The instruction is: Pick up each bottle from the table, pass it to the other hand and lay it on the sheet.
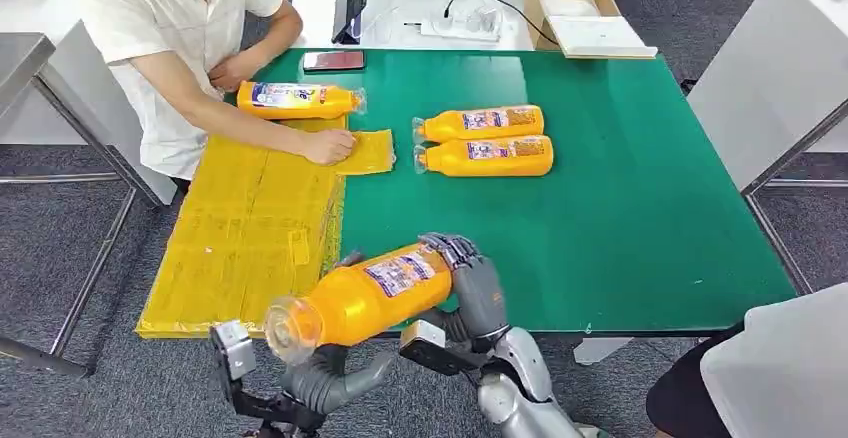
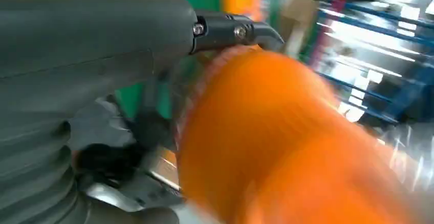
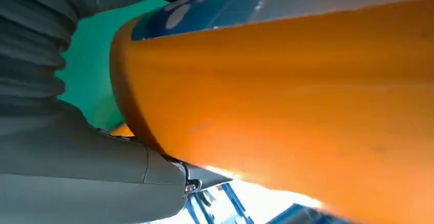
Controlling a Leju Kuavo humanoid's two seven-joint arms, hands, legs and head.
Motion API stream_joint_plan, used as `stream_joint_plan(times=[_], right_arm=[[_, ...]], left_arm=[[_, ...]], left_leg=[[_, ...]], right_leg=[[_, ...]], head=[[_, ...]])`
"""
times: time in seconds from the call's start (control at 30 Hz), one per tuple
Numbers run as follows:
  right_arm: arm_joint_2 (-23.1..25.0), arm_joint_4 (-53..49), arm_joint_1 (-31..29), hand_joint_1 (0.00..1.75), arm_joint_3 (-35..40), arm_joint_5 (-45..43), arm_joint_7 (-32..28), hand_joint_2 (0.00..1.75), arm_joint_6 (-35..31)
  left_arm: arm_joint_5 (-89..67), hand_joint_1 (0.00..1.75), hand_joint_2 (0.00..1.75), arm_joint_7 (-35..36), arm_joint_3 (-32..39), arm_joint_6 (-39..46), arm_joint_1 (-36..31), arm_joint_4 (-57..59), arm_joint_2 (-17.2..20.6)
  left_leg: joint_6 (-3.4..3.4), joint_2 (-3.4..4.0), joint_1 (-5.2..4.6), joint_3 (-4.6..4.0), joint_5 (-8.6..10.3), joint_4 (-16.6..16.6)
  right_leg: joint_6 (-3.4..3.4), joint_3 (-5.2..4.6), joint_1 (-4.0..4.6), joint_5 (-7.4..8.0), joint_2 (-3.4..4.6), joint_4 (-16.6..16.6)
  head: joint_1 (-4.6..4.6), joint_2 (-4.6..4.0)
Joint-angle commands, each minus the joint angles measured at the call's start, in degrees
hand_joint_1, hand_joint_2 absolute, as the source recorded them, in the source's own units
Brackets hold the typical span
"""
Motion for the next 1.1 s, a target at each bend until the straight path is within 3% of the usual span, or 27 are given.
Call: stream_joint_plan(times=[0.03, 0.2, 0.23, 0.3, 0.4, 0.43, 0.47, 0.5, 0.53, 0.6, 0.63, 0.67, 0.7, 0.8, 0.9, 0.97, 1.03, 1.1], right_arm=[[5.93, 9.1, -1.71, 1.75, 10.34, -4.18, -4.47, 1.75, -5.38], [6.0, 9.73, -1.97, 1.75, 12.78, -7.22, -6.0, 1.75, -7.6], [5.93, 10.16, -2.15, 1.75, 13.37, -7.03, -5.98, 1.75, -7.66], [6.14, 10.95, -2.24, 1.75, 14.22, -7.56, -5.76, 1.75, -7.39], [6.29, 11.09, -2.09, 1.75, 14.29, -7.52, -5.81, 1.75, -7.6], [6.3, 11.41, -2.21, 1.75, 14.56, -7.79, -5.89, 1.75, -7.28], [6.36, 11.66, -2.24, 1.75, 14.91, -8.11, -5.96, 1.75, -6.58], [6.5, 11.96, -2.22, 1.75, 15.39, -8.71, -6.18, 1.75, -5.8], [6.81, 12.45, -2.05, 1.75, 15.87, -9.33, -6.44, 1.75, -5.17], [7.21, 13.44, -1.85, 1.75, 16.82, -10.18, -6.66, 1.75, -3.99], [7.61, 14.03, -1.46, 1.75, 17.43, -10.74, -6.88, 1.75, -3.08], [7.84, 14.58, -1.22, 1.75, 17.94, -10.71, -6.81, 1.75, -2.98], [7.96, 15.47, -1.32, 1.75, 18.8, -10.68, -6.77, 1.75, -2.4], [7.87, 16.73, -1.68, 1.75, 19.8, -10.48, -6.34, 1.75, -2.34], [7.62, 17.25, -1.86, 1.75, 19.94, -10.19, -6.32, 1.75, -2.38], [7.59, 17.55, -2.03, 1.75, 20.09, -10.08, -6.53, 1.75, -2.08], [7.56, 17.93, -2.14, 1.75, 20.67, -9.69, -6.7, 1.75, -1.65], [7.66, 18.28, -2.02, 1.75, 20.81, -9.73, -6.92, 1.75, -1.62]], left_arm=[[5.51, 0.0, 1.75, 3.11, 0.49, 7.38, -5.68, 10.74, -1.41], [8.72, 0.0, 1.75, 2.73, 1.69, 10.48, -6.38, 10.81, -1.81], [9.39, 0.09, 1.75, 2.7, 2.06, 11.19, -6.33, 10.63, -1.93], [8.34, 0.52, 1.75, 0.52, 2.39, 13.37, -6.42, 9.9, -2.13], [8.24, 0.52, 1.75, 0.51, 2.35, 13.53, -6.56, 9.62, -2.21], [7.74, 0.91, 1.75, 0.11, 2.42, 14.28, -6.51, 9.44, -2.43], [7.91, 1.52, 1.75, -0.22, 2.65, 14.54, -6.51, 9.13, -2.7], [9.02, 1.57, 1.75, -0.94, 3.24, 14.24, -6.31, 8.3, -3.15], [9.02, 1.45, 1.75, -2.38, 4.01, 15.03, -5.94, 6.76, -3.72], [8.36, 1.55, 1.75, -5.68, 5.42, 16.51, -5.2, 3.51, -4.75], [7.5, 1.45, 1.75, -7.14, 5.9, 17.4, -4.82, 1.22, -5.08], [7.09, 0.73, 1.75, -7.55, 6.09, 17.84, -4.46, -0.31, -5.21], [6.02, 0.42, 1.75, -8.57, 6.43, 18.64, -4.2, -1.57, -5.37], [3.16, 0.09, 1.75, -10.76, 6.07, 19.77, -4.07, -3.1, -5.04], [3.5, 0.1, 1.75, -10.79, 5.71, 18.69, -3.96, -3.26, -4.98], [3.87, 0.0, 1.75, -11.48, 5.26, 16.94, -4.17, -2.98, -4.81], [8.41, 0.14, 1.75, -9.73, 5.52, 12.26, -4.14, -3.3, -4.97], [9.24, 0.16, 1.75, -9.38, 5.76, 11.28, -3.99, -3.51, -4.95]], left_leg=[[-0.1, 0.1, 0.06, 0.16, 0.0, -0.08], [-0.11, 0.17, 0.06, 0.18, -0.02, -0.1], [-0.08, 0.15, 0.02, 0.1, -0.01, -0.08], [-0.11, 0.12, 0.05, 0.13, -0.01, -0.09], [-0.13, 0.05, 0.05, 0.14, -0.01, -0.09], [-0.11, 0.19, 0.01, 0.17, -0.02, -0.12], [-0.1, 0.08, 0.06, 0.05, 0.01, -0.1], [-0.12, 0.03, -0.03, 0.12, 0.01, -0.12], [-0.1, -0.04, 0.03, 0.05, 0.02, -0.09], [-0.11, 0.08, 0.06, 0.04, -0.02, -0.05], [-0.09, 0.16, 0.04, -0.04, -0.03, -0.01], [-0.09, 0.19, 0.08, -0.07, -0.01, -0.01], [-0.13, 0.23, 0.08, 0.02, -0.07, 0.01], [-0.14, 0.14, 0.09, 0.02, -0.03, -0.03], [-0.15, 0.08, 0.07, 0.08, 0.0, -0.1], [-0.1, 0.2, 0.05, -0.08, 0.01, -0.07], [-0.12, 0.09, 0.03, -0.03, 0.02, -0.07], [-0.13, 0.09, 0.05, 0.0, 0.01, -0.08]], right_leg=[[-0.12, 0.13, 0.07, 0.01, 0.02, -0.06], [-0.12, 0.13, 0.07, 0.01, 0.09, -0.06], [-0.09, 0.06, 0.02, 0.01, 0.08, -0.03], [-0.12, 0.1, 0.05, -0.01, 0.02, -0.05], [-0.15, 0.12, 0.05, -0.04, -0.03, -0.03], [-0.12, 0.1, 0.02, 0.0, 0.11, -0.06], [-0.11, 0.01, 0.06, 0.02, 0.01, -0.05], [-0.14, 0.03, -0.02, -0.05, -0.07, 0.0], [-0.11, 0.01, 0.04, -0.04, -0.13, -0.04], [-0.11, -0.02, 0.07, -0.03, 0.01, -0.01], [-0.08, -0.12, 0.03, -0.02, 0.1, 0.04], [-0.08, -0.13, 0.07, -0.01, 0.06, 0.02], [-0.13, -0.04, 0.08, -0.08, 0.03, 0.05], [-0.14, -0.06, 0.1, -0.08, -0.06, 0.01], [-0.14, 0.0, 0.08, -0.08, -0.1, -0.04], [-0.08, -0.2, 0.05, -0.02, 0.03, -0.02], [-0.11, -0.11, 0.04, -0.07, -0.13, 0.0], [-0.12, -0.08, 0.06, -0.06, -0.11, -0.04]], head=[[0.06, 0.0], [0.04, 0.0], [0.04, 0.0], [0.02, 0.0], [0.11, 0.0], [0.02, 0.0], [0.0, 0.0], [-0.04, 0.0], [0.02, 0.0], [0.02, 0.0], [0.02, 0.0], [0.04, 0.0], [0.02, 0.0], [0.02, 0.0], [0.04, 0.0], [0.0, 0.0], [0.0, 0.0], [0.02, 0.0]])
